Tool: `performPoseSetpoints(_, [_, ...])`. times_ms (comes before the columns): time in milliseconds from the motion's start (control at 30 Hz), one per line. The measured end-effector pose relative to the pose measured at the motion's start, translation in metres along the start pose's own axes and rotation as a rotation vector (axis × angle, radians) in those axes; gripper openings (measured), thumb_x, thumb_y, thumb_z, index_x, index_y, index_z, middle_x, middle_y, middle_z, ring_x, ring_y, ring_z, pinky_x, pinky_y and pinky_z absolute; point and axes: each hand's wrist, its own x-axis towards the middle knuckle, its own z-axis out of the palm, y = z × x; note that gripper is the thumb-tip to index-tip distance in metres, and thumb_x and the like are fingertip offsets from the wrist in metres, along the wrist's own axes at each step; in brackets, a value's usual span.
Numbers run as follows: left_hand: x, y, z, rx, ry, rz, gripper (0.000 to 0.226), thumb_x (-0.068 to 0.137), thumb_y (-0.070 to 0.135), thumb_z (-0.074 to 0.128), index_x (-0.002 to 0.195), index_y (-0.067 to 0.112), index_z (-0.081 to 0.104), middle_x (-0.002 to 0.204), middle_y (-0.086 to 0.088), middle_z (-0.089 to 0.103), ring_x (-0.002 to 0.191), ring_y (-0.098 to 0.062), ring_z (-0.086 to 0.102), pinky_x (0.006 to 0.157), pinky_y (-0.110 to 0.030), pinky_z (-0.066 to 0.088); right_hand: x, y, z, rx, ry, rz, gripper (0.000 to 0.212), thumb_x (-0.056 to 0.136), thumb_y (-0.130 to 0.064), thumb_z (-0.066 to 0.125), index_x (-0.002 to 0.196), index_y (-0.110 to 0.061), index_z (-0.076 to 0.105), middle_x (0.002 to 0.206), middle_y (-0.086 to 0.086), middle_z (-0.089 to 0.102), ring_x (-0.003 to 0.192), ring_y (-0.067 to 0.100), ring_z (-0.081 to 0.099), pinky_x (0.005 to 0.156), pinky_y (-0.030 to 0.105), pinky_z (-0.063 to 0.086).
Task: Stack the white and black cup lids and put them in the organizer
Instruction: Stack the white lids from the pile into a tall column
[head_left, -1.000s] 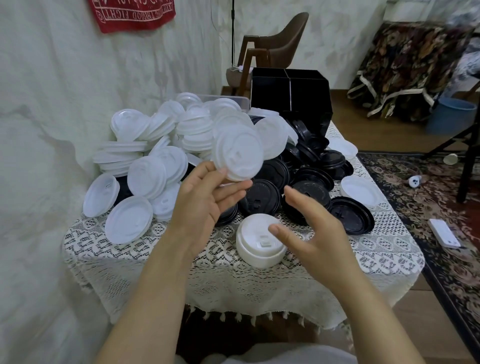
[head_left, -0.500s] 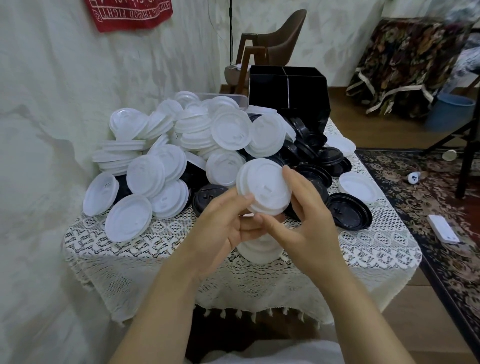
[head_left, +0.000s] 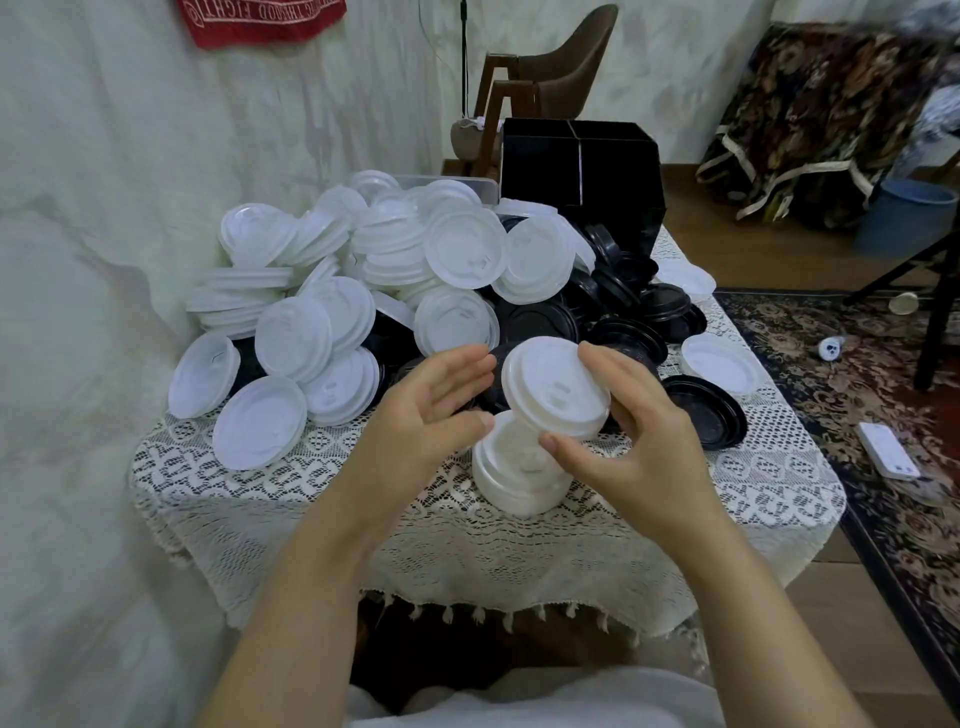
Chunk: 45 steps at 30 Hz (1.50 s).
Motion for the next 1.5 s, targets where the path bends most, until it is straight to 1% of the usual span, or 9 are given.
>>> performPoseSetpoints(200, [-0.003,-0.003,-0.001,0.191,-0.113,-0.066,0.074,0.068,0.012,0.075,0.130,0.039,0.046,0.135,0.022,0.052,0.126,0.010,0.045,0.111,-0.025,0.036,-0.002,0.003,-0.006,-0.073,-0.193,0.081,0.080,0.070,-0.022,0.085,0.140,-0.028,0.046,0.136,-0.030,0.042,0.132,-0.005,0.040,0.114,0.031,0.036])
performPoseSetpoints(300, [-0.002,-0.004,-0.002,0.290,-0.120,-0.106,0.076,0.075,0.002,0.079,0.136,0.034,0.046,0.136,0.019,0.052,0.127,0.007,0.046,0.112,-0.026,0.036,-0.003,0.003,-0.005,-0.101,-0.260,0.098,0.080,0.072,-0.020,0.084,0.141,-0.032,0.045,0.134,-0.038,0.037,0.132,-0.007,0.039,0.114,0.027,0.035])
performPoseSetpoints(500, [0.000,-0.007,-0.002,0.448,-0.107,-0.130,0.076,0.075,0.006,0.080,0.138,0.033,0.047,0.131,0.020,0.052,0.125,0.004,0.048,0.109,-0.023,0.037,-0.003,0.008,-0.003,-0.147,-0.326,0.107,0.080,0.075,-0.019,0.082,0.143,-0.032,0.043,0.139,-0.034,0.036,0.132,-0.012,0.034,0.112,0.015,0.030])
performPoseSetpoints(600, [0.000,-0.009,-0.002,0.480,-0.110,-0.134,0.076,0.075,0.007,0.080,0.138,0.033,0.047,0.128,0.022,0.052,0.120,0.006,0.049,0.101,-0.012,0.038,-0.003,0.009,-0.002,-0.155,-0.350,0.128,0.081,0.076,-0.019,0.082,0.145,-0.031,0.042,0.138,-0.037,0.033,0.131,-0.015,0.033,0.109,0.008,0.028])
performPoseSetpoints(700, [0.000,-0.010,-0.002,0.495,-0.115,-0.144,0.074,0.076,0.006,0.079,0.138,0.030,0.048,0.121,0.023,0.051,0.115,0.007,0.049,0.092,-0.005,0.036,-0.003,0.010,-0.001,-0.158,-0.358,0.140,0.081,0.076,-0.020,0.082,0.145,-0.031,0.042,0.142,-0.033,0.036,0.133,-0.012,0.033,0.112,0.015,0.029])
performPoseSetpoints(900, [0.001,-0.012,-0.003,0.532,-0.128,-0.156,0.073,0.075,0.008,0.080,0.138,0.029,0.049,0.121,0.021,0.051,0.117,0.003,0.050,0.100,-0.016,0.037,-0.003,0.010,0.000,-0.165,-0.392,0.169,0.083,0.076,-0.019,0.081,0.147,-0.030,0.040,0.145,-0.030,0.034,0.133,-0.014,0.029,0.115,0.016,0.027])
performPoseSetpoints(1000, [0.002,-0.012,-0.003,0.533,-0.131,-0.162,0.073,0.074,0.007,0.080,0.138,0.028,0.049,0.120,0.021,0.051,0.114,0.004,0.050,0.098,-0.014,0.038,-0.003,0.011,0.000,-0.165,-0.405,0.179,0.084,0.077,-0.020,0.081,0.148,-0.030,0.038,0.147,-0.030,0.031,0.135,-0.015,0.027,0.113,0.012,0.024])
performPoseSetpoints(1200, [0.003,-0.013,-0.003,0.546,-0.143,-0.175,0.074,0.075,0.008,0.080,0.139,0.028,0.048,0.121,0.020,0.051,0.117,0.001,0.050,0.103,-0.019,0.038,-0.003,0.012,0.000,-0.103,-0.420,0.217,0.087,0.074,-0.016,0.083,0.147,-0.030,0.038,0.149,-0.028,0.030,0.138,-0.012,0.026,0.119,0.028,0.027])
performPoseSetpoints(1500, [0.004,-0.015,-0.002,0.532,-0.147,-0.194,0.073,0.077,0.007,0.078,0.139,0.028,0.047,0.120,0.019,0.053,0.115,0.002,0.052,0.099,-0.017,0.041,-0.002,0.013,0.000,-0.148,-0.442,0.242,0.090,0.074,-0.019,0.084,0.148,-0.030,0.035,0.145,-0.033,0.026,0.140,-0.008,0.023,0.121,0.032,0.024])
